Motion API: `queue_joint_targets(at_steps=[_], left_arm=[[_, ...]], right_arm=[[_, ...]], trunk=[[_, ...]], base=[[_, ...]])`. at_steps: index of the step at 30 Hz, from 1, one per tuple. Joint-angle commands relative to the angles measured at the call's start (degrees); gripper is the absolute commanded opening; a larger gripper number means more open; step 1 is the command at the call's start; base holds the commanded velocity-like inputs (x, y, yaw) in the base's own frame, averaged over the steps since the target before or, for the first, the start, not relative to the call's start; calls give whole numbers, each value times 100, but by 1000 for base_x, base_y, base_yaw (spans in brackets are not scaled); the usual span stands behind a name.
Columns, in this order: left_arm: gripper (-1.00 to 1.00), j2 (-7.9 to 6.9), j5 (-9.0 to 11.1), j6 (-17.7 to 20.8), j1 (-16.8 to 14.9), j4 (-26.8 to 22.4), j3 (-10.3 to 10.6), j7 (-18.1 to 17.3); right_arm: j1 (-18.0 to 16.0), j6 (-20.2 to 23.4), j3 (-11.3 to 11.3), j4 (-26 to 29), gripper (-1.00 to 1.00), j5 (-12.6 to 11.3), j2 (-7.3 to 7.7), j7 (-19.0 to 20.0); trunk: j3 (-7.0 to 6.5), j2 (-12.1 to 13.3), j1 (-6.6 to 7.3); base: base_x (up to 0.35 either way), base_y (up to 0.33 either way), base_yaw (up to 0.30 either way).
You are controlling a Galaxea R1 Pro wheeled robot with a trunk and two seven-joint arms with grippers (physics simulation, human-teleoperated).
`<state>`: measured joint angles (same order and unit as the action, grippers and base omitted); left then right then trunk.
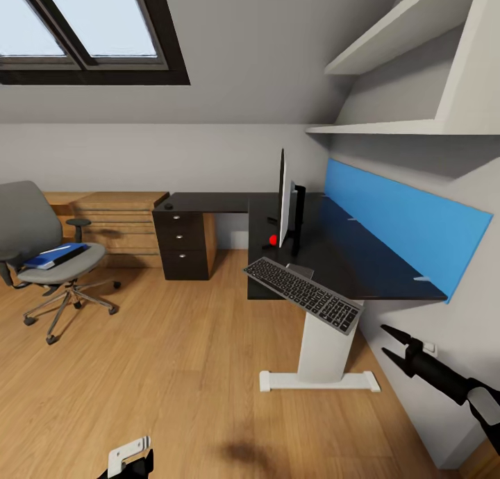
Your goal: In the bedroom, organize the workspace by keeping the computer under the desk, ensuring the monitor is on the desk, placing the keyboard on the desk next to the monitor, placing the mouse on the desk next to the keyboard, moving the folder from the swivel chair onto the desk next to the mouse, stacking the notebook on top of the folder with the pen on top of the notebook, and positioning the swivel chair next to the desk.
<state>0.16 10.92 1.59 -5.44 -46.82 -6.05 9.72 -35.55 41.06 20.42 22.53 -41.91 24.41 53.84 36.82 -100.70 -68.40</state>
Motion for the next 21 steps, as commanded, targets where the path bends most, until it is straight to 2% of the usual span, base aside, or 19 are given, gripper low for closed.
queue_joint_targets(at_steps=[1,13,16,21], left_arm=[[100,2,52,17,-1,-9,-1,12],[100,2,45,17,-1,-6,6,12],[100,2,44,17,-1,-7,6,12],[100,2,42,17,-1,-6,9,12]], right_arm=[[-4,72,14,-3,100,-18,-2,8],[-4,324,75,20,100,-125,-32,36],[-4,333,195,17,100,-327,-45,63],[-4,339,333,3,100,-807,-92,78]], trunk=[[6,-3,1],[6,-3,1],[6,-3,1],[6,-3,1]], base=[[0,0,0],[0,0,0],[0,0,0],[0,0,0]])
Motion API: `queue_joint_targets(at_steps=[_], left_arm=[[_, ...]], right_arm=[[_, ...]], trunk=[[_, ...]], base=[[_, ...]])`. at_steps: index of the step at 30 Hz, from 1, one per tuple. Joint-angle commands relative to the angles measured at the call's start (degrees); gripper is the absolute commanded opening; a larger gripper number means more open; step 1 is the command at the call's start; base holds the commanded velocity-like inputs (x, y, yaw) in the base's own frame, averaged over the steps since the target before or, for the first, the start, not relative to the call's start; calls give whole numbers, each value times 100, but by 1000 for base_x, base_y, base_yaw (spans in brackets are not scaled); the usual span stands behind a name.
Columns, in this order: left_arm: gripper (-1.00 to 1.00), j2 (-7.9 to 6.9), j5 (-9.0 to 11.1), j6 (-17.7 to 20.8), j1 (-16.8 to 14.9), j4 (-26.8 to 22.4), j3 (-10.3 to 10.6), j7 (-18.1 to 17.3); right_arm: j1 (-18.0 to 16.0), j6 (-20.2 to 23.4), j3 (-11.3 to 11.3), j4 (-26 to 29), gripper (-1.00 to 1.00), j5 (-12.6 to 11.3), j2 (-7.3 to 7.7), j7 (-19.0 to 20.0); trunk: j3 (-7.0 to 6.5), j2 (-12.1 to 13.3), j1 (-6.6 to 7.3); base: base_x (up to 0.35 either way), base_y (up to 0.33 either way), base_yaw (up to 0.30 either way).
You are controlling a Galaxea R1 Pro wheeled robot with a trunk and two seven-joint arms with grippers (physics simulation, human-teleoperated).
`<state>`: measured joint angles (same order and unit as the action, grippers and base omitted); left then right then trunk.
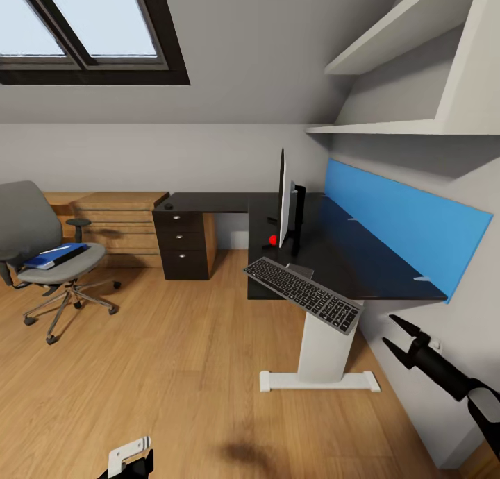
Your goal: In the bedroom, organize the workspace by keeping the computer under the desk, ensuring the monitor is on the desk, placing the keyboard on the desk next to the monitor, placing the mouse on the desk next to the keyboard, moving the folder from the swivel chair onto the desk next to the mouse, stacking the notebook on top of the folder with the pen on top of the notebook, and positioning the swivel chair next to the desk.
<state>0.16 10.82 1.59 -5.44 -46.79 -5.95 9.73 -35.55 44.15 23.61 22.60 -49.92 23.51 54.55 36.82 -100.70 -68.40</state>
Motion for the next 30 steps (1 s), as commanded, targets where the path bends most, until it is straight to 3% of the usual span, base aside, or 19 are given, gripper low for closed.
queue_joint_targets(at_steps=[1,8,30], left_arm=[[100,2,53,18,-1,-8,-2,12],[100,0,49,18,-1,-8,-2,12],[100,-7,52,17,-1,-6,-4,11]], right_arm=[[-5,30,28,-5,100,-97,-8,8],[-5,38,74,-41,100,-443,-40,4],[-5,38,100,-271,100,-649,-30,12]], trunk=[[6,-3,1],[6,-3,1],[6,-3,1]], base=[[0,0,0],[0,0,0],[0,0,0]])
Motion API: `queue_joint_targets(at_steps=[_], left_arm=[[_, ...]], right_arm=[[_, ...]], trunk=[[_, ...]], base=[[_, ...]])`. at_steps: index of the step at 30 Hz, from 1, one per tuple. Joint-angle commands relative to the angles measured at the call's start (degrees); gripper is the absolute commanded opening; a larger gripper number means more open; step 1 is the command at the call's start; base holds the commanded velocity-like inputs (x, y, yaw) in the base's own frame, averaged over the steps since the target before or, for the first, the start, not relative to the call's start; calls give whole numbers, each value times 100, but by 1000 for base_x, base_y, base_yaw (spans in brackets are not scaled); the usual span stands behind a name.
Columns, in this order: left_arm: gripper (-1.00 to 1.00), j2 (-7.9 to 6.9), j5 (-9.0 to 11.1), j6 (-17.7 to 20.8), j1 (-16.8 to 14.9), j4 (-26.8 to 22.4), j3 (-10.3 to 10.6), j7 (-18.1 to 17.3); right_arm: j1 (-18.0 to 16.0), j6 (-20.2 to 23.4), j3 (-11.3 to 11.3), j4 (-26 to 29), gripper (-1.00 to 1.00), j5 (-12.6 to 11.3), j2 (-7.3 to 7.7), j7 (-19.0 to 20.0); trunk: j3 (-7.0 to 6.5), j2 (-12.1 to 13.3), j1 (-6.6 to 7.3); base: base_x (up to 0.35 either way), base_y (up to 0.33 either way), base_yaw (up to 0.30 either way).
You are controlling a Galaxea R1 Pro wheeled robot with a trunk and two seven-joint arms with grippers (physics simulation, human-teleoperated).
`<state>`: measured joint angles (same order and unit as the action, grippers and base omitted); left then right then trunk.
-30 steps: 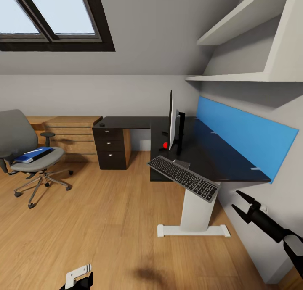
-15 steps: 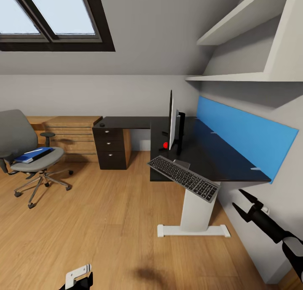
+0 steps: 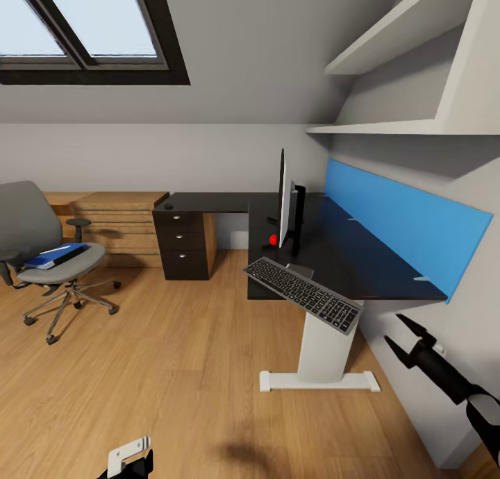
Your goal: In the bedroom, organize the workspace by keeping the computer under the desk, ensuring the monitor is on the desk, placing the keyboard on the desk next to the monitor, placing the mouse on the desk next to the keyboard, moving the folder from the swivel chair onto the desk next to the mouse, stacking the notebook on top of the folder with the pen on top of the notebook, and positioning the swivel chair next to the desk.
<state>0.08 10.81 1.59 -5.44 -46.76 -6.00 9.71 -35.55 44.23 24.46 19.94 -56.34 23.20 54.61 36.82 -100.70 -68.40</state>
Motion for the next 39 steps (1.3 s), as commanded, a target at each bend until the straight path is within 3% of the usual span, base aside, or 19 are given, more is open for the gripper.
queue_joint_targets(at_steps=[1,16,27,39], left_arm=[[100,1,53,17,-1,-9,1,13],[100,1,45,17,-1,-9,3,14],[100,1,44,17,-1,-11,3,14],[100,1,44,10,-1,-13,3,14]], right_arm=[[-5,30,18,-33,100,-15,2,4],[-5,20,248,-404,100,-51,20,-183],[-5,-21,628,-420,100,-52,19,-612],[-5,-92,706,-425,100,-45,7,-726]], trunk=[[6,-3,1],[6,-3,1],[6,-3,1],[6,-3,1]], base=[[0,0,0],[0,0,0],[0,0,0],[0,0,0]])
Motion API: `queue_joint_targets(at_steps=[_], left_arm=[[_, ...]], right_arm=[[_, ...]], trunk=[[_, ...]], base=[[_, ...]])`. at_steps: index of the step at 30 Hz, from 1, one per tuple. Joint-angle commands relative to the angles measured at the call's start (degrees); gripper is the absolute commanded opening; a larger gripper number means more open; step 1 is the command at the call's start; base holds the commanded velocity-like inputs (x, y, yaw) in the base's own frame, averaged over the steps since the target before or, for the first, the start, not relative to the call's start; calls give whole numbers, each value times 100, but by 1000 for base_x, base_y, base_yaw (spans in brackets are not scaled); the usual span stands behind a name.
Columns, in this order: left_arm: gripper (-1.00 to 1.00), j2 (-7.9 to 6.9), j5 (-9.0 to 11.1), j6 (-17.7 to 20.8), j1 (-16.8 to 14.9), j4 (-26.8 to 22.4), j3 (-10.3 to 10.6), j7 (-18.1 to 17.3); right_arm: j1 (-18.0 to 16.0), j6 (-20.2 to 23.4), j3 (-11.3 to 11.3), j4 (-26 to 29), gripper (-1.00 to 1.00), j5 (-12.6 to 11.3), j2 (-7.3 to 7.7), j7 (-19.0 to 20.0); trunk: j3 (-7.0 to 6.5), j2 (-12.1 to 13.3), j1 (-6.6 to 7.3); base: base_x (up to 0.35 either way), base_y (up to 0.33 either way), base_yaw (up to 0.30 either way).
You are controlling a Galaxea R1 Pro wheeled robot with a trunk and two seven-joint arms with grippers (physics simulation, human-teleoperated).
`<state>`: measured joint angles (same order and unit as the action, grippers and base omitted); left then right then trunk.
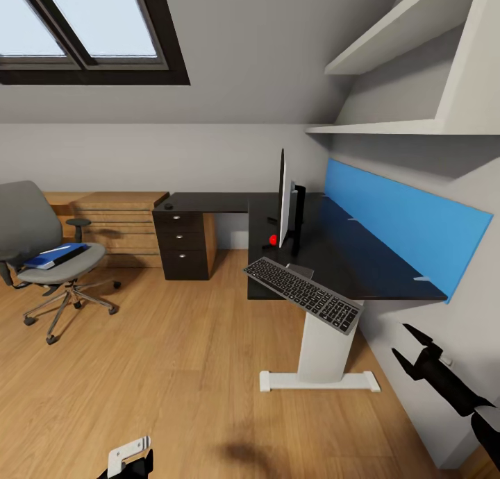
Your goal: In the bedroom, organize the workspace by keeping the computer under the desk, ensuring the monitor is on the desk, placing the keyboard on the desk next to the monitor, placing the mouse on the desk next to the keyboard, moving the folder from the swivel chair onto the desk next to the mouse, stacking the notebook on top of the folder with the pen on top of the notebook, and positioning the swivel chair next to the desk.
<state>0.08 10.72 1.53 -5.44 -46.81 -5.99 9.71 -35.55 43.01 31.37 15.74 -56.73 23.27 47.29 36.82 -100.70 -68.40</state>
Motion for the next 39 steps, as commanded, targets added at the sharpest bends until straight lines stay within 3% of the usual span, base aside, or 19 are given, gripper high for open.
queue_joint_targets(at_steps=[1,13,22,39], left_arm=[[100,1,53,16,-1,-9,1,13],[100,1,53,7,-1,-6,1,13],[100,1,46,13,-1,-10,1,13],[100,-7,44,14,-1,-12,-7,13]], right_arm=[[-5,20,16,-6,100,-5,-1,1],[-5,-96,16,-4,100,8,-14,-457],[-5,-288,3,-1,100,89,-34,-557],[-5,-379,-1,8,100,723,-259,-620]], trunk=[[6,-3,1],[6,-3,1],[6,-3,1],[6,-3,1]], base=[[0,0,0],[27,0,0],[44,0,0],[3,0,0]])
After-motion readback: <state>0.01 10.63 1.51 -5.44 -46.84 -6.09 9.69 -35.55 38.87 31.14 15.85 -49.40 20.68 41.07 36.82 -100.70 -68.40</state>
